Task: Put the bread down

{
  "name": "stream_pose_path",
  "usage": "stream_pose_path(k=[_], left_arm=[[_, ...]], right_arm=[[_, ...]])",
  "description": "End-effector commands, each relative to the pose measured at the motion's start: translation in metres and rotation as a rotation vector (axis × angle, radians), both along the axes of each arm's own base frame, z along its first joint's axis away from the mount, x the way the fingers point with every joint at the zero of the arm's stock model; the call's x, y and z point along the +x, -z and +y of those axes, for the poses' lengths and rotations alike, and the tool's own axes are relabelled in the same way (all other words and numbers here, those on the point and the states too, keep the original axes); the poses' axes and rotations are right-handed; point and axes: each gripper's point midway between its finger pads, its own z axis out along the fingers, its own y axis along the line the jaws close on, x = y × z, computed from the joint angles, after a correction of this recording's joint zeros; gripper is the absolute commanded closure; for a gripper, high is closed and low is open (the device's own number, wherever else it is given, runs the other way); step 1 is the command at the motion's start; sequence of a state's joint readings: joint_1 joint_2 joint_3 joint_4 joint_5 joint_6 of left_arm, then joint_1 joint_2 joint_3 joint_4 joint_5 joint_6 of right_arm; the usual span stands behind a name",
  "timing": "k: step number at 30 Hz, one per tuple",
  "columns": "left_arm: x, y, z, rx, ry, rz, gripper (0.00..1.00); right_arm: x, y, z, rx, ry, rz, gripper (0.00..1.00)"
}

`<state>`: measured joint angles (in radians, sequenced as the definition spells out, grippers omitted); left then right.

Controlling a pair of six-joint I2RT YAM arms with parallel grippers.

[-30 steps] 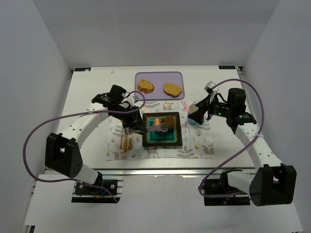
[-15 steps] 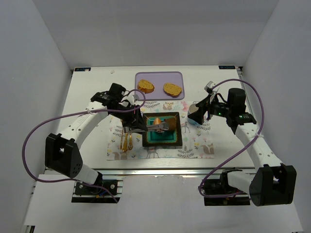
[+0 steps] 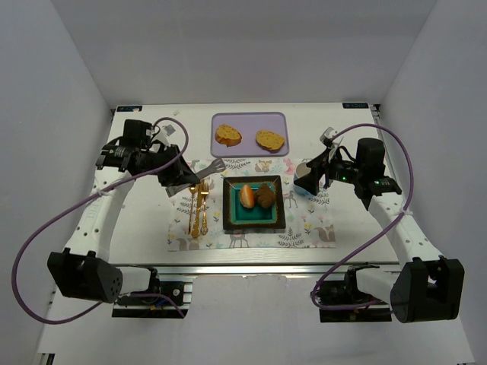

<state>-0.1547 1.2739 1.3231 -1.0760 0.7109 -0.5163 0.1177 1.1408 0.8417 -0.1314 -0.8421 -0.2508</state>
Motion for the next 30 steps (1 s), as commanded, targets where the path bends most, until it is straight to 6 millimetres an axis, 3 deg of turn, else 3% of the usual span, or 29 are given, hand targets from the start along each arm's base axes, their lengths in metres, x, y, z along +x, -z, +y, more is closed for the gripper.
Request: stream_pose_path(k=[1, 2, 3, 4, 5, 6, 7, 8, 10, 11, 16, 21, 23, 26, 28, 30], left_arm=[[0.028, 0.038, 0.056, 0.325, -0.165, 0.015, 0.89], [0.041, 0.053, 0.073, 0.427, -0.203, 0.008, 0.89], [0.051, 0.075, 0.111, 0.623, -0.302, 0.002, 0.89], [0.057, 0.086, 0.134, 0.711, -0.364, 0.001, 0.88], [0.08, 0.09, 0.146, 0.744, -0.403, -0.095, 0.88], [0.087, 0.1, 0.155, 0.775, -0.431, -0.123, 0.88], [0.083, 0.127, 0.169, 0.822, -0.45, -0.097, 0.87], [0.101, 0.13, 0.175, 0.831, -0.47, -0.166, 0.87], [0.104, 0.156, 0.192, 0.854, -0.488, -0.103, 0.87], [0.111, 0.159, 0.204, 0.855, -0.502, -0.119, 0.87], [0.114, 0.193, 0.232, 0.914, -0.481, -0.133, 0.83], [0.094, 0.239, 0.249, 0.901, -0.432, 0.019, 0.58], [0.091, 0.253, 0.248, 0.878, -0.403, 0.07, 0.53], [0.088, 0.256, 0.248, 0.881, -0.396, 0.107, 0.46], [0.089, 0.25, 0.249, 0.879, -0.417, 0.1, 0.21], [0.095, 0.231, 0.252, 0.881, -0.456, 0.053, 0.06]], right_arm=[[0.004, -0.018, 0.001, 0.003, -0.026, -0.063, 0.11], [0.003, -0.017, 0.001, 0.004, -0.027, -0.06, 0.11], [0.003, -0.017, 0.002, 0.005, -0.028, -0.056, 0.11], [0.002, -0.018, 0.002, 0.005, -0.03, -0.059, 0.11], [0.001, -0.019, 0.002, 0.005, -0.031, -0.061, 0.11], [0.0, -0.02, 0.001, 0.002, -0.031, -0.06, 0.11], [-0.001, -0.021, 0.0, -0.004, -0.034, -0.073, 0.11], [0.0, -0.024, 0.0, -0.009, -0.035, -0.086, 0.11], [-0.001, -0.025, -0.002, -0.023, -0.031, -0.098, 0.11], [0.0, -0.026, -0.003, -0.032, -0.031, -0.11, 0.11], [-0.001, -0.029, -0.003, -0.029, -0.022, -0.106, 0.11], [-0.002, -0.028, -0.002, -0.03, -0.027, -0.094, 0.11], [-0.003, -0.028, -0.003, -0.035, -0.034, -0.086, 0.11], [-0.004, -0.028, -0.001, -0.037, -0.05, -0.078, 0.11], [-0.005, -0.029, -0.001, -0.026, -0.05, -0.054, 0.11], [-0.003, -0.027, -0.003, -0.02, -0.011, -0.009, 0.11]])
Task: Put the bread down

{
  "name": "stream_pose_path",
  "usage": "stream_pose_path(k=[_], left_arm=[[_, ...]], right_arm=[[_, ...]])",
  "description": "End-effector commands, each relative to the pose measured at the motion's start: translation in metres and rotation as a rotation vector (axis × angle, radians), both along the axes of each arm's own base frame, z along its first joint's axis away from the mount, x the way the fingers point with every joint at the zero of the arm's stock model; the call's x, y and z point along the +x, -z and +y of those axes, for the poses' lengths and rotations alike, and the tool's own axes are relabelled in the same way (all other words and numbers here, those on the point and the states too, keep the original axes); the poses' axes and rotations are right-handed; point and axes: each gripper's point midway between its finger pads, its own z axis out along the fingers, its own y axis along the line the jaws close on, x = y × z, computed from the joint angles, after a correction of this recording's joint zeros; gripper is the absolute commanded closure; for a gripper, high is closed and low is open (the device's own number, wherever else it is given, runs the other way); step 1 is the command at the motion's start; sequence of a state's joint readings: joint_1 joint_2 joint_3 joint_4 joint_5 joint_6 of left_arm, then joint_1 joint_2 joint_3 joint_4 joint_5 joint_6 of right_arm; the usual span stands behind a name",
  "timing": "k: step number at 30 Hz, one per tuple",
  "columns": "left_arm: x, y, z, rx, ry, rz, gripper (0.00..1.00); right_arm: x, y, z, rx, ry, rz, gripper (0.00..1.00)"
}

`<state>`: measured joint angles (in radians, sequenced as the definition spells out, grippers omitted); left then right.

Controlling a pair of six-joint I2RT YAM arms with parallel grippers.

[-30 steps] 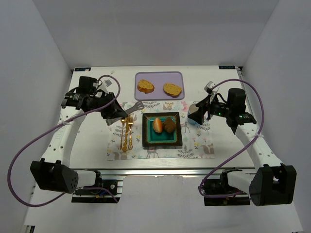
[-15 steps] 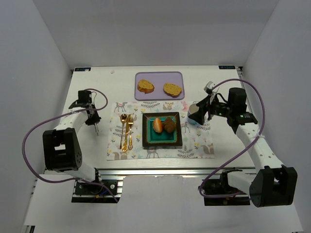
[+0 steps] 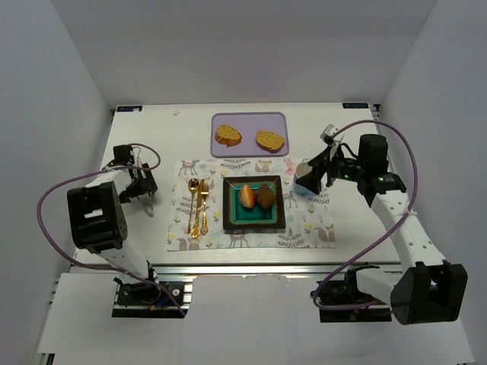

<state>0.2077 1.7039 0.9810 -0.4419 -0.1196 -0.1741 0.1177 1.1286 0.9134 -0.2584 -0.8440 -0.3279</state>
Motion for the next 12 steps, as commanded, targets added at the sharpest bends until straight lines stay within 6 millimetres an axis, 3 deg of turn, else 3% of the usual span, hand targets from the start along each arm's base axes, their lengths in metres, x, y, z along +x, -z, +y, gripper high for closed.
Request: stream_pose_path(k=[1, 7, 9, 12], left_arm=[[-0.004, -0.019, -0.002, -0.007, -0.014, -0.029, 0.02], [0.003, -0.114, -0.02, -0.069, -0.04, -0.35, 0.02], [-0.003, -0.145, -0.025, -0.086, -0.065, -0.47, 0.02], [-0.009, -0.174, -0.04, -0.17, -0.081, -0.592, 0.02]], right_arm=[[0.005, -0.016, 0.0, 0.045, 0.061, 0.073, 0.11], [0.039, -0.018, -0.026, 0.011, 0.34, 0.16, 0.11], [0.048, -0.021, -0.026, 0.014, 0.348, 0.155, 0.11], [0.056, -0.022, -0.018, 0.038, 0.313, 0.167, 0.11]])
